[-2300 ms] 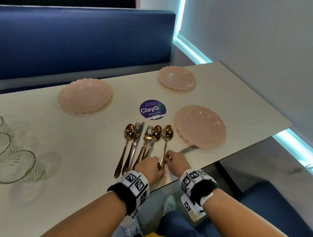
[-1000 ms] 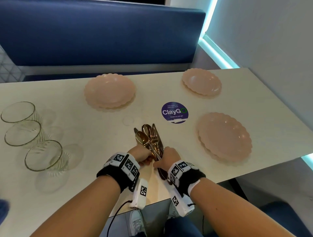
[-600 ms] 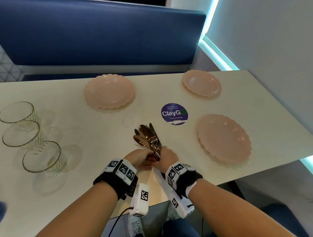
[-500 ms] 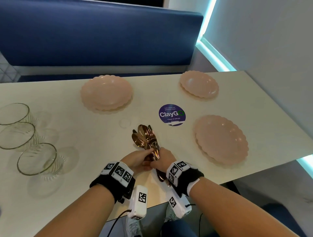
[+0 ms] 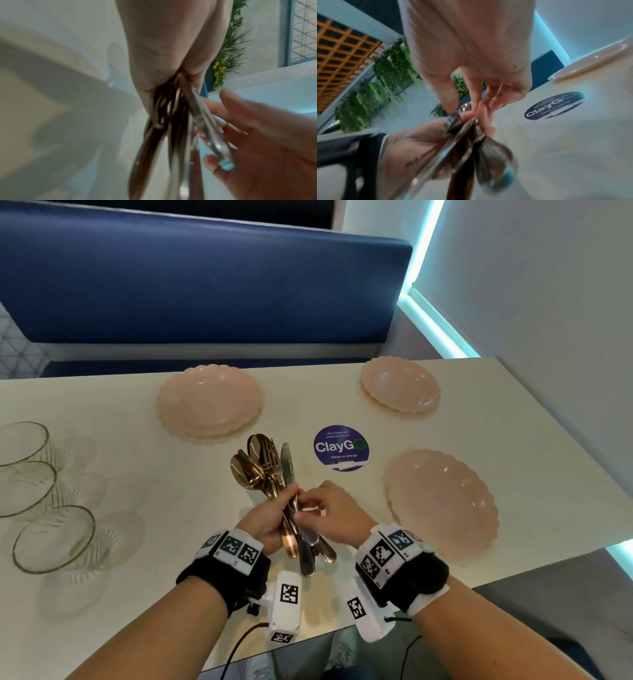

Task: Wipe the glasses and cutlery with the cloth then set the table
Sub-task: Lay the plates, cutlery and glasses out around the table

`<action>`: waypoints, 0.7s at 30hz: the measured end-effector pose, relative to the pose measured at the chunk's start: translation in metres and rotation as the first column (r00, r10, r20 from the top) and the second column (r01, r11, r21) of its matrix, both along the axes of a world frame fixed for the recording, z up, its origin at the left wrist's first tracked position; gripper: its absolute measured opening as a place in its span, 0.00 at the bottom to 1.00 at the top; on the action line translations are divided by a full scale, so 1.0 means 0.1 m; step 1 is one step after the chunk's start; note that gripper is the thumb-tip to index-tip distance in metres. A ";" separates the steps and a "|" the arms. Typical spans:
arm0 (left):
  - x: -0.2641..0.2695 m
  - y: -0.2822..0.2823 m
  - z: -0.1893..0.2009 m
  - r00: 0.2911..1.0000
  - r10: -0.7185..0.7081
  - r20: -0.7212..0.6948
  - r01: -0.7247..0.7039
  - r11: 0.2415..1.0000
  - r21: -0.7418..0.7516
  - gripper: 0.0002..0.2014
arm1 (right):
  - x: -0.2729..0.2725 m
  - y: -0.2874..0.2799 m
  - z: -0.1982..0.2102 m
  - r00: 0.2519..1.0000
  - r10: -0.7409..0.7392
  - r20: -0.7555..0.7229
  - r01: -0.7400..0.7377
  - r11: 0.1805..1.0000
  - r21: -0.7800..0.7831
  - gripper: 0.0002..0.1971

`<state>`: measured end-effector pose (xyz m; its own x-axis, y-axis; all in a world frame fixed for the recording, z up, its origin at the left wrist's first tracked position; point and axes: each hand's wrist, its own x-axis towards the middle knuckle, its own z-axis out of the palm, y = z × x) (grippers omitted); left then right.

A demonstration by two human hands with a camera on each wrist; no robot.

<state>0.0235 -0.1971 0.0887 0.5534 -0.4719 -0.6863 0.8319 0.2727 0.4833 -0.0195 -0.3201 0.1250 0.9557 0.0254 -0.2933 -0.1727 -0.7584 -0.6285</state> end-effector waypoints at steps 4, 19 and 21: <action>0.01 -0.15 0.00 0.999 0.003 0.055 -0.005 0.999 0.035 0.10 | 0.02 -0.29 0.02 0.952 -0.279 0.125 0.251 0.946 0.203 0.05; -0.09 -1.14 0.35 0.983 -0.109 0.151 0.110 0.994 0.003 0.14 | -0.11 -1.10 0.03 0.907 -0.399 -0.132 0.411 0.777 0.477 0.08; -0.12 -1.30 0.36 0.982 -0.116 0.150 0.106 0.992 0.069 0.12 | -0.13 -1.36 0.06 0.879 -0.466 -0.107 0.458 0.758 0.465 0.04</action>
<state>0.0115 -0.3273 0.1250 0.6010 -0.4967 -0.6262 0.7698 0.1493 0.6205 -0.0323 -0.4564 0.1314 0.8909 -0.2915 -0.3483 -0.4141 -0.2065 -0.8865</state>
